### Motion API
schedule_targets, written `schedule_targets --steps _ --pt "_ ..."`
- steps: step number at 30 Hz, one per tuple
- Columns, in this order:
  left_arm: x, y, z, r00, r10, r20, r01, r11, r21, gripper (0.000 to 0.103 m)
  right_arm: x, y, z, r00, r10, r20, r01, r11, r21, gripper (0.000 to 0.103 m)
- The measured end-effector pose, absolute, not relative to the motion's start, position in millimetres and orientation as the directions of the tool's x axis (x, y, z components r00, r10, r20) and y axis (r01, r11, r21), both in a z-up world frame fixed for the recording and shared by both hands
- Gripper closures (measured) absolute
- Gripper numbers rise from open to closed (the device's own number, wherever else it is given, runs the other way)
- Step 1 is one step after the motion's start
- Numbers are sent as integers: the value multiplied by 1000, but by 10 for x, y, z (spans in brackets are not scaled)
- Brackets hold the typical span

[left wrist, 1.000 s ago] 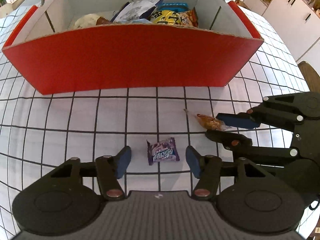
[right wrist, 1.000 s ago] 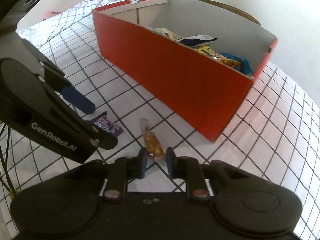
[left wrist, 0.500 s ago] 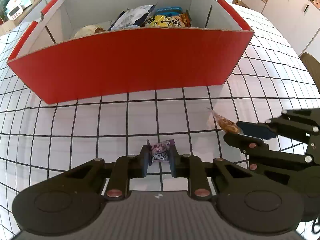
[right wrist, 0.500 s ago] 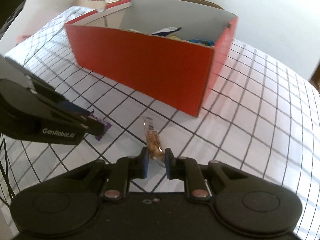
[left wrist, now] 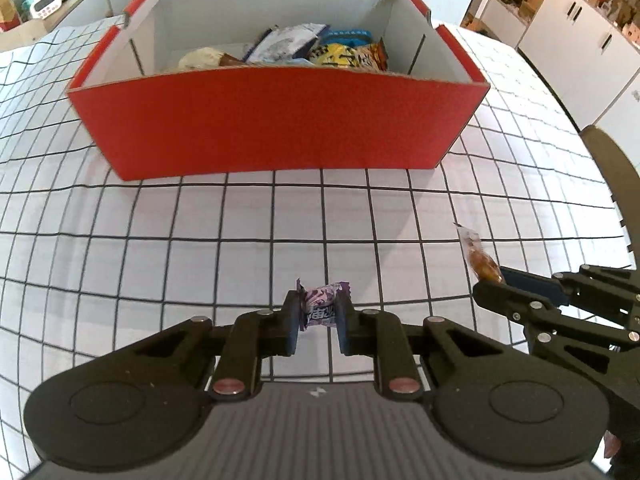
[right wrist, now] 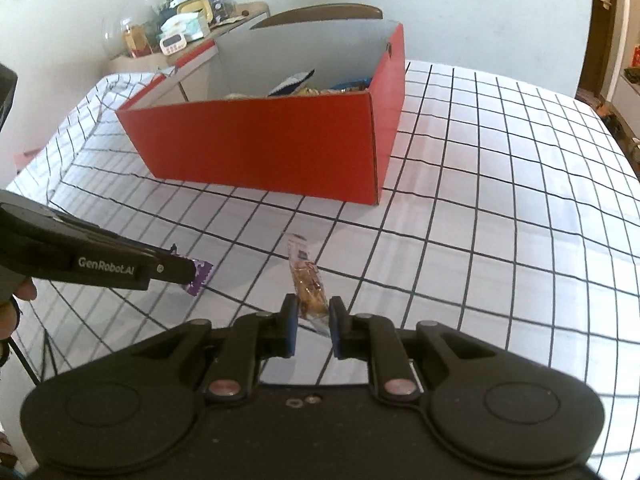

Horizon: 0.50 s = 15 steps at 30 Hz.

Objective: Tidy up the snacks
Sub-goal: 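Lift and carry both candies over the red box with both tools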

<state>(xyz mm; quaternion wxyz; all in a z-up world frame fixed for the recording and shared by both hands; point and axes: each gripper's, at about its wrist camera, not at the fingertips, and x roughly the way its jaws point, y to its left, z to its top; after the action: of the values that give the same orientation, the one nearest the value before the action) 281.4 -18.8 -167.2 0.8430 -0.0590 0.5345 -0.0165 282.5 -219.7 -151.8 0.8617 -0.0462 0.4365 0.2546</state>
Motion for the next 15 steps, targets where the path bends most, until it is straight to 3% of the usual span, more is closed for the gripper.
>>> schedule_targets --steps 15 --pt "2515 110 -1079 522 -92 -848 -68 986 -149 85 2565 -2043 -1008 562 428 -708 -450 876 173 89"
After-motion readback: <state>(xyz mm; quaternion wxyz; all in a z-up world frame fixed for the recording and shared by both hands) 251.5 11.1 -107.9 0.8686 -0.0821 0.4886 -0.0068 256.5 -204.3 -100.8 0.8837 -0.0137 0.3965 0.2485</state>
